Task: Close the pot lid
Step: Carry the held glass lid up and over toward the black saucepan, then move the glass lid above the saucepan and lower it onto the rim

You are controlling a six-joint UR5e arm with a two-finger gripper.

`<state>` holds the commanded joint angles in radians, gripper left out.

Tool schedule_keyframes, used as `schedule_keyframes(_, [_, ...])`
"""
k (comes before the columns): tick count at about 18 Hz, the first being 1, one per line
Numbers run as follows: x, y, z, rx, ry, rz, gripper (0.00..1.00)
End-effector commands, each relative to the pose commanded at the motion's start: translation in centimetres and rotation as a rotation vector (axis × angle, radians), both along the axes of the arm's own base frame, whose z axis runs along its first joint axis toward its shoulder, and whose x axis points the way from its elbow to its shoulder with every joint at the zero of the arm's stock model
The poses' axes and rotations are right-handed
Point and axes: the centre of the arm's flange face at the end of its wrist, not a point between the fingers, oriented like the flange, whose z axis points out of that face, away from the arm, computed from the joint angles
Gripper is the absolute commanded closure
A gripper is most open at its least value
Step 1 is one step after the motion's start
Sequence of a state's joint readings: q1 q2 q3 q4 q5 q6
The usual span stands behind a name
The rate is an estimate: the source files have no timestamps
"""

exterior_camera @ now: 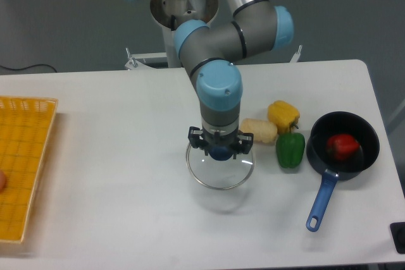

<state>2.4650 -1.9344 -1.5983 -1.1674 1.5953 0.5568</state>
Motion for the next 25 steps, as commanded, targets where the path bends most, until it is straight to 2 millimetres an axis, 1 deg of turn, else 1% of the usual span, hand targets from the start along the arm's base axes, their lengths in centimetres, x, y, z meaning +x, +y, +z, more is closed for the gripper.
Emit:
schedule_keyframes(2, [-0.4,-0.8,0.7,0.004,0.010,0.012,0.43])
schedule_keyframes(3, [-0.6,-1.2,0.8,0.004,0.010,0.018,0.45])
schedule_keyframes(7, [-2.0,-3.2,1.2,0.004,0.011,-0.026,0.45])
schedule_keyframes(8, [-2.5,-4.1,1.7,0.006,0.017,-0.021,0.45])
schedule_keyframes(12, [-4.7,-7.0,1.4,-0.001,0.010,-0.035,0.45])
schedule_keyframes(18, [-7.7,-10.7,1.8,-0.004,0.012,-0.038,0.45])
schedule_keyframes(22, [-9.9,-13.7,1.8,-0.008,0.007,-0.041,0.45])
schedule_keyframes(25, [-11.1,-15.2,2.0,-0.007,0.012,-0.046,0.45])
